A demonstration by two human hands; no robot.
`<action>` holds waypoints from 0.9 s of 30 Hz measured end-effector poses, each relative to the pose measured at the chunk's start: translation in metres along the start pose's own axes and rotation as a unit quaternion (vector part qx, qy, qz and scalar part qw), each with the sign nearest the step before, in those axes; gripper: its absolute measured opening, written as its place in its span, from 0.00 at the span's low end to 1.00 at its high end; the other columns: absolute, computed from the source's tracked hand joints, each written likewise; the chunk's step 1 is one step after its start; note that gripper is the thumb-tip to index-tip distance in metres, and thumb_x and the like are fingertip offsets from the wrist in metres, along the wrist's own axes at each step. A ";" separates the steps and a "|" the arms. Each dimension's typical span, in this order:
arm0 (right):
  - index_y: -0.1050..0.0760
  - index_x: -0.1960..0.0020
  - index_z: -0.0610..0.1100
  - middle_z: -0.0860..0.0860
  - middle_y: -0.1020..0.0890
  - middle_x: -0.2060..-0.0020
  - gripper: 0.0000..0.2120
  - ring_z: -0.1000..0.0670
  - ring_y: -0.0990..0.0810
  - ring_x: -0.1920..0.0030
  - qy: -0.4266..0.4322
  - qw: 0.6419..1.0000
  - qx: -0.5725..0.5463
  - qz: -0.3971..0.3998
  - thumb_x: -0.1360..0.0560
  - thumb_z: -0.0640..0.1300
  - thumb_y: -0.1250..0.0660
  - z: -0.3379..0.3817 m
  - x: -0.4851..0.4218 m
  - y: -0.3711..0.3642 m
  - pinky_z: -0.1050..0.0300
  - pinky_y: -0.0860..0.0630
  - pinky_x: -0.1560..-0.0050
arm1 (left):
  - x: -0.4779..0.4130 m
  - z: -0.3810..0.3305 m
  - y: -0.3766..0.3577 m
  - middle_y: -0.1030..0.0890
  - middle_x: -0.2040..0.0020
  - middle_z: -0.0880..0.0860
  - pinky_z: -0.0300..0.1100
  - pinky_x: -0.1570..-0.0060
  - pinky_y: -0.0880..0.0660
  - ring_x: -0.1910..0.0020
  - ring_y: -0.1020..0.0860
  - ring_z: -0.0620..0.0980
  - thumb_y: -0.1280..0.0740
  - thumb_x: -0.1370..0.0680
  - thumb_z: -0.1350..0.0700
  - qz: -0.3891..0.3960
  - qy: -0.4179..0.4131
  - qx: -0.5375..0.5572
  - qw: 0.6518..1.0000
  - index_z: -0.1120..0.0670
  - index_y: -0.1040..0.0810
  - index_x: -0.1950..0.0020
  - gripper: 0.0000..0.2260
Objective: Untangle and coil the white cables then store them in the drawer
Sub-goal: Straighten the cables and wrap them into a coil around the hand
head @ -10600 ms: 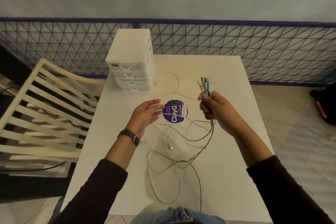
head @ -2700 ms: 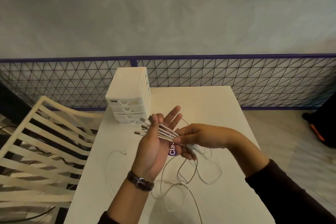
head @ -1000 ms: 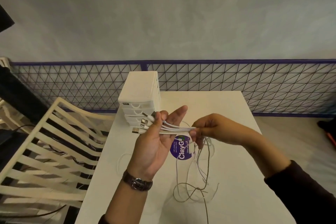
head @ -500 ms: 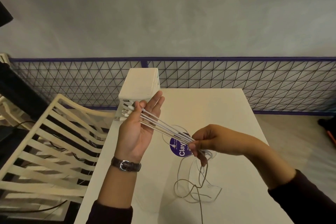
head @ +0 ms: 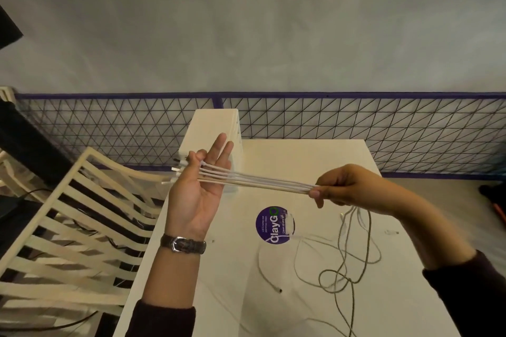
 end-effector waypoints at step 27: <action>0.32 0.65 0.47 0.53 0.31 0.73 0.18 0.51 0.31 0.70 -0.054 0.949 0.307 -0.041 0.25 0.60 0.40 -0.110 -0.040 -0.033 0.61 0.34 0.67 | -0.010 -0.020 0.047 0.17 0.45 0.51 0.49 0.37 0.33 0.37 0.24 0.52 0.48 0.20 0.52 -0.035 -0.054 0.004 0.998 0.51 0.31 0.61 0.12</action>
Point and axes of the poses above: each hand's wrist, its own x-axis away from the middle knuckle, its own y-axis out of the back of the hand, z = x × y, the point moved 4 cm from there along -x, towards the middle knuckle
